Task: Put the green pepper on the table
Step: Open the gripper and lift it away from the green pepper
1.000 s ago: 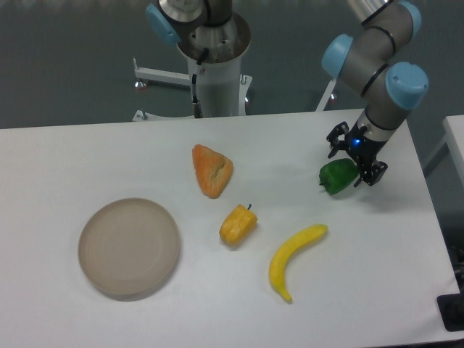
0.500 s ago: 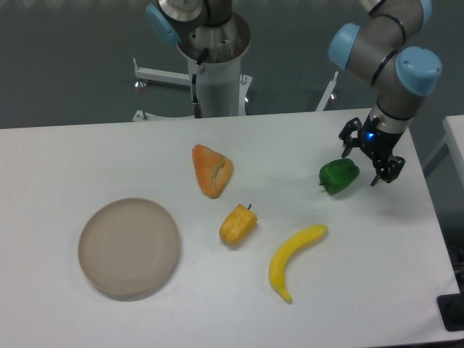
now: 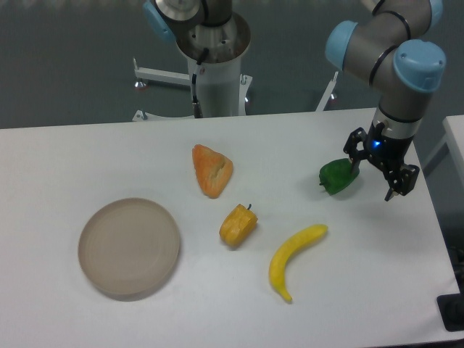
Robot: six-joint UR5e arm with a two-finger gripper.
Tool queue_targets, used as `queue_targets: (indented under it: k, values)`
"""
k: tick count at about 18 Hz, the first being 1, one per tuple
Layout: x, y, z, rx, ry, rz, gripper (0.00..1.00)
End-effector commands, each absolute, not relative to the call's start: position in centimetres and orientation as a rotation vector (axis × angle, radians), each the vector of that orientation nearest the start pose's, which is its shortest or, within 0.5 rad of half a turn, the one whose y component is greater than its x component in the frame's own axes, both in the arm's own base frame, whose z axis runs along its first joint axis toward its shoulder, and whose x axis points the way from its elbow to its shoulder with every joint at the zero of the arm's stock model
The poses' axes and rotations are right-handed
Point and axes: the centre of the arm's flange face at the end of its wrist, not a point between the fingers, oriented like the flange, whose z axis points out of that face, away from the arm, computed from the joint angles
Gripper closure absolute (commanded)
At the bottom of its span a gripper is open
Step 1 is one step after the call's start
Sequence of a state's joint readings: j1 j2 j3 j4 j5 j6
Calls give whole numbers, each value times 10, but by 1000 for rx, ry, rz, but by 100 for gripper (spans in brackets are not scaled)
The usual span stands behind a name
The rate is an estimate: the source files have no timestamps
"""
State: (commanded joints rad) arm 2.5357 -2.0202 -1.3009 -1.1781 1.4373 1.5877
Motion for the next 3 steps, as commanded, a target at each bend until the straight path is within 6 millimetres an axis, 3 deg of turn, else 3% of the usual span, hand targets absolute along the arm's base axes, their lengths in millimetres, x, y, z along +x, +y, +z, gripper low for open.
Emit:
queue_targets:
  k: [3]
  values:
    - [-474, 529, 403, -2783, 927, 256, 0]
